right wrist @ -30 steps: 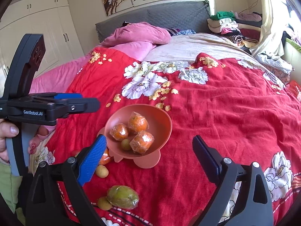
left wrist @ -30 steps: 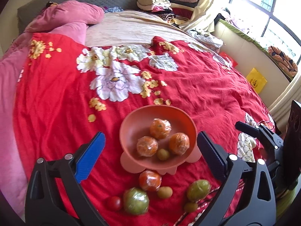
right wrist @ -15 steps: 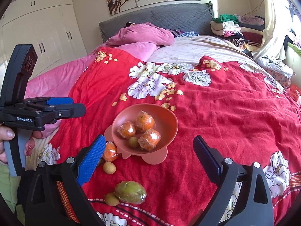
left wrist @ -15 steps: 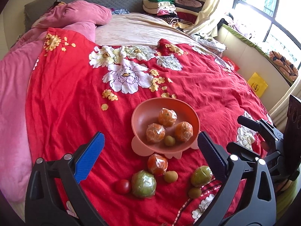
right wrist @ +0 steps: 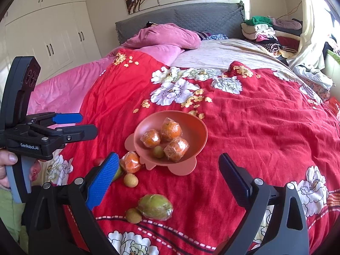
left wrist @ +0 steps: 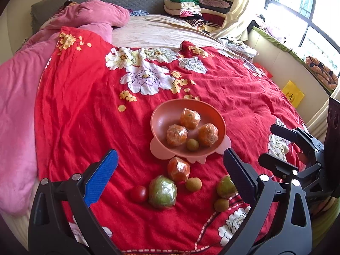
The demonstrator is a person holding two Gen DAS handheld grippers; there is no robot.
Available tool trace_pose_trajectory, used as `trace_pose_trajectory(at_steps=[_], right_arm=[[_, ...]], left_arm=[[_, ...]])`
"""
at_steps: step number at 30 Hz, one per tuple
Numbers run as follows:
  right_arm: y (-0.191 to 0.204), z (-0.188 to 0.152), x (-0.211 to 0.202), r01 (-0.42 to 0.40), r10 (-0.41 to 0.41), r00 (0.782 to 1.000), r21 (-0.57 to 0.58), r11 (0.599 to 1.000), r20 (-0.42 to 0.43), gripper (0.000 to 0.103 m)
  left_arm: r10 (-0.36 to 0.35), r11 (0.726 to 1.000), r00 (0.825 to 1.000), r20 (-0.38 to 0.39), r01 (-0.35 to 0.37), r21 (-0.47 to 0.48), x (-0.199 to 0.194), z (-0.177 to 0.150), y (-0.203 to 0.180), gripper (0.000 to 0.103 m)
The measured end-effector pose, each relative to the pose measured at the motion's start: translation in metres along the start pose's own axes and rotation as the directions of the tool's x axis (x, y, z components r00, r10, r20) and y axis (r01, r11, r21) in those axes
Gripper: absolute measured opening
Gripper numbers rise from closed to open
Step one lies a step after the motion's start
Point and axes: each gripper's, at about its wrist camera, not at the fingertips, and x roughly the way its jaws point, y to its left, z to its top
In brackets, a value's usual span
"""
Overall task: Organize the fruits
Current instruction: 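Move the left tool toward a large green bagged fruit while the right tool approaches another green bagged fruit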
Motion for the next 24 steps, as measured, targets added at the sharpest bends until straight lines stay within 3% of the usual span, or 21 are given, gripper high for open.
trace_pose_trajectory(at_steps=[24], right_arm=[[0.013, -0.025, -0.005, -0.005, 0.004, 0.998, -0.014, 1.000, -0.060, 0.095]], left_arm=[[-0.016, 1.000, 0.999, -0.037, 0.015, -0.013, 0.000, -0.040, -0.008, 0.093]])
